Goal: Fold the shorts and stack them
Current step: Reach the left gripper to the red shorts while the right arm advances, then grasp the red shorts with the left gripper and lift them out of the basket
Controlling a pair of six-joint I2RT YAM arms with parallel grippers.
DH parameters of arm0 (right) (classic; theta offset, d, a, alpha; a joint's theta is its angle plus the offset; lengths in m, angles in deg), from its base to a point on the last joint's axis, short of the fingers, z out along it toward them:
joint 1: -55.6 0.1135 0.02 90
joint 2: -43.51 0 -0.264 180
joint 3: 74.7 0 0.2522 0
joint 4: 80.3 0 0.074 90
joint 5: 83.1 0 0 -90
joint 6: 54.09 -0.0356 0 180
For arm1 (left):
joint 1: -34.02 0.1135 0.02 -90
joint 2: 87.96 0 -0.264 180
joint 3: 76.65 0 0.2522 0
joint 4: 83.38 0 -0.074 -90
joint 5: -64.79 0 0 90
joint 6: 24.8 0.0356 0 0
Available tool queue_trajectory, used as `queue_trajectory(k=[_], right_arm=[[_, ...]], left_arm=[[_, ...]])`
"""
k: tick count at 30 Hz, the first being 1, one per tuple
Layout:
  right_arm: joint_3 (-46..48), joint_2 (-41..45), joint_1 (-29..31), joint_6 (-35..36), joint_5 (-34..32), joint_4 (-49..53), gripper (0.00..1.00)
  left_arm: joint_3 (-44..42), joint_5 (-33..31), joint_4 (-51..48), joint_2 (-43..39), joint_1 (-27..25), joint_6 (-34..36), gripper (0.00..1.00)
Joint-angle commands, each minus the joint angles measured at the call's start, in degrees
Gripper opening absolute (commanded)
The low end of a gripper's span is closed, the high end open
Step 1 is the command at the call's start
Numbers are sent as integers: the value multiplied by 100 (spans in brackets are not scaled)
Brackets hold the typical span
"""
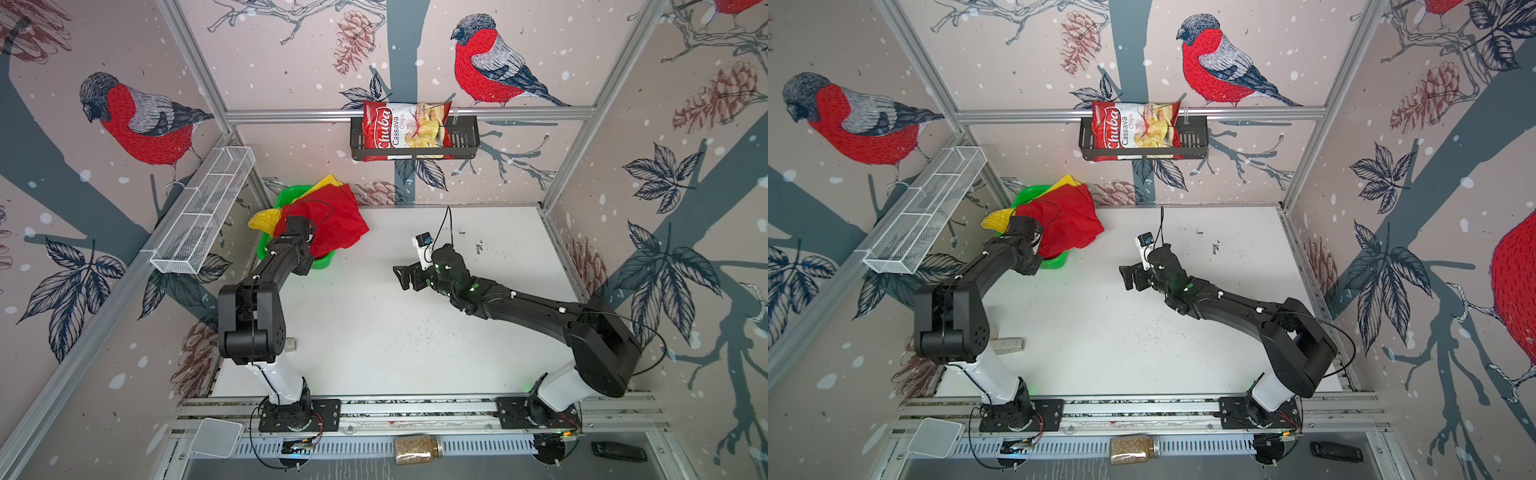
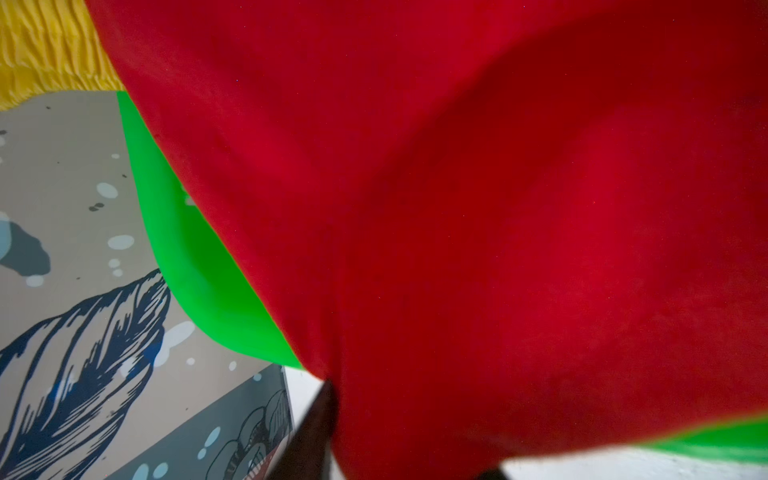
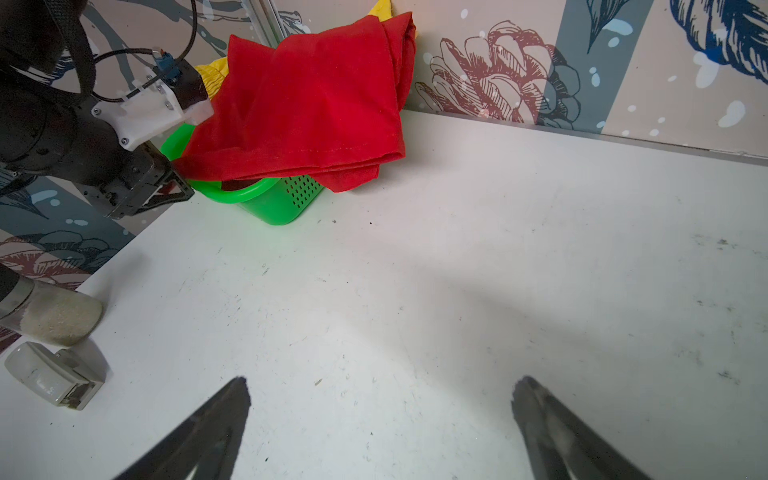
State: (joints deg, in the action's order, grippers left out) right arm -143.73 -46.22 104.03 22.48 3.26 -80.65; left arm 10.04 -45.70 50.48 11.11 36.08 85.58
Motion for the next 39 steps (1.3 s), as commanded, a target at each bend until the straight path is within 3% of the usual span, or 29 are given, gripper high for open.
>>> queue_trajectory(k=[1,10,17,25,33,39], right_arm=[[-46,47,9,-1,-90,-17,100],[-96,28,9,11,-36,-79,100],[-142,-7,0,-219,159,-344,100],[-488,-62,-174,-586,427,-401,100],[-901,92,-579,-751,624,-294,100],[-943,360,-976,-1015,1111,-545,100]], left_arm=[[173,32,-88,-58,2,-138,23],[352,157,-235,-591,3,-157,0],[1094,290,-491,-696,-142,-475,0],[2953,342,-694,-528,-317,-995,0],[5057,1470,-609,-434,-612,-1323,0],[5203,2963,502,-935,-716,-2044,0]])
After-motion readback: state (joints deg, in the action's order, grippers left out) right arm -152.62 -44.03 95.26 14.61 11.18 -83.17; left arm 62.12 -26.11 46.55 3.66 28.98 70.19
